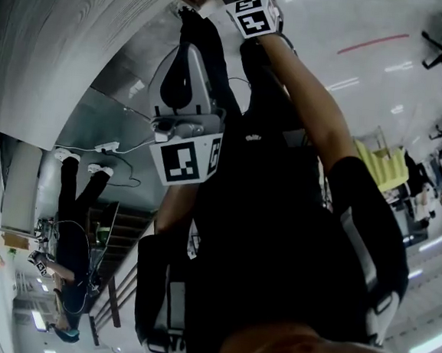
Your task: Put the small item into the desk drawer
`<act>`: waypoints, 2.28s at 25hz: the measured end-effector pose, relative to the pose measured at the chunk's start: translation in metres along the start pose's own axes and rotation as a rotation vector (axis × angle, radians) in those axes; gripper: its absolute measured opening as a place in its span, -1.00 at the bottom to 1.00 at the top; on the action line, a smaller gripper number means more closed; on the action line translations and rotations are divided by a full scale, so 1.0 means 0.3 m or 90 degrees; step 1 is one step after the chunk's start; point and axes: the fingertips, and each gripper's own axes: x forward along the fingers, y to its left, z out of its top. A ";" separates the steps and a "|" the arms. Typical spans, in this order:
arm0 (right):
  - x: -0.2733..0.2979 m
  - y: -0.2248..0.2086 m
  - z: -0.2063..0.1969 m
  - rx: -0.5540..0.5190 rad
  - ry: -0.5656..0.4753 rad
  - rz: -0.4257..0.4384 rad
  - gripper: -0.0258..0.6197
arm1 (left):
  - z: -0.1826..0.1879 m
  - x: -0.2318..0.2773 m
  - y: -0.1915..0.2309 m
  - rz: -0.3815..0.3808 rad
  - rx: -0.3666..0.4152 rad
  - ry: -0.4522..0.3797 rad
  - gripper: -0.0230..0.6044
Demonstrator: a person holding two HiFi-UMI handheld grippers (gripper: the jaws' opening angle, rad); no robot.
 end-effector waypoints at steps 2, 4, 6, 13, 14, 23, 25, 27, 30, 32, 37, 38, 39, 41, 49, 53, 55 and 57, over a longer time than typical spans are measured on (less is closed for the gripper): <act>0.006 -0.005 -0.008 -0.007 0.015 -0.001 -0.09 | -0.001 -0.001 -0.004 0.001 -0.002 0.001 -0.93; 0.016 -0.008 -0.020 -0.008 0.029 0.001 -0.09 | -0.005 -0.004 -0.004 0.003 -0.005 0.002 -0.93; 0.031 -0.004 -0.031 -0.002 0.039 0.006 -0.09 | -0.009 -0.005 0.003 0.003 -0.004 0.001 -0.93; 0.039 0.000 -0.033 0.001 0.045 0.002 -0.09 | -0.020 -0.014 0.016 0.006 -0.006 0.001 -0.93; 0.039 -0.002 -0.035 0.002 0.045 0.002 -0.09 | -0.023 -0.015 0.013 0.006 -0.007 0.003 -0.93; 0.036 -0.002 -0.035 0.016 0.037 -0.001 -0.09 | -0.021 -0.035 0.012 0.005 -0.007 -0.007 -0.93; 0.024 -0.004 -0.031 0.011 0.034 -0.010 -0.09 | -0.022 -0.042 0.015 0.007 -0.008 -0.007 -0.93; 0.005 -0.005 -0.025 0.004 0.029 -0.018 -0.09 | -0.017 -0.052 0.011 0.008 -0.007 -0.013 -0.93; -0.026 0.011 -0.024 0.013 0.014 -0.013 -0.09 | -0.003 -0.074 -0.002 0.006 0.001 -0.024 -0.93; -0.071 0.023 -0.020 0.021 0.008 -0.009 -0.09 | 0.011 -0.097 -0.015 0.005 0.009 -0.033 -0.93; -0.205 0.055 -0.015 0.029 -0.009 -0.003 -0.52 | 0.062 -0.163 -0.060 0.012 0.015 -0.064 -0.93; -0.229 0.063 -0.015 0.024 -0.013 -0.003 -0.57 | 0.070 -0.179 -0.067 0.014 0.016 -0.070 -0.93; -0.254 0.072 -0.016 0.020 -0.017 -0.003 -0.61 | 0.075 -0.194 -0.075 0.016 0.017 -0.074 -0.93; -0.314 0.084 -0.017 0.014 -0.029 -0.002 -0.72 | 0.085 -0.227 -0.103 0.020 0.019 -0.083 -0.93; -0.574 0.121 0.017 -0.006 -0.092 -0.001 -0.92 | 0.126 -0.393 -0.218 0.046 0.030 -0.132 -0.93; -0.731 0.111 0.042 -0.019 -0.132 0.011 -0.92 | 0.151 -0.458 -0.313 0.062 0.027 -0.152 -0.93; -0.820 0.105 0.045 -0.027 -0.152 0.020 -0.92 | 0.168 -0.489 -0.380 0.070 0.028 -0.161 -0.93; -0.906 0.105 0.050 -0.036 -0.181 0.025 -0.92 | 0.180 -0.528 -0.439 0.076 0.036 -0.177 -0.93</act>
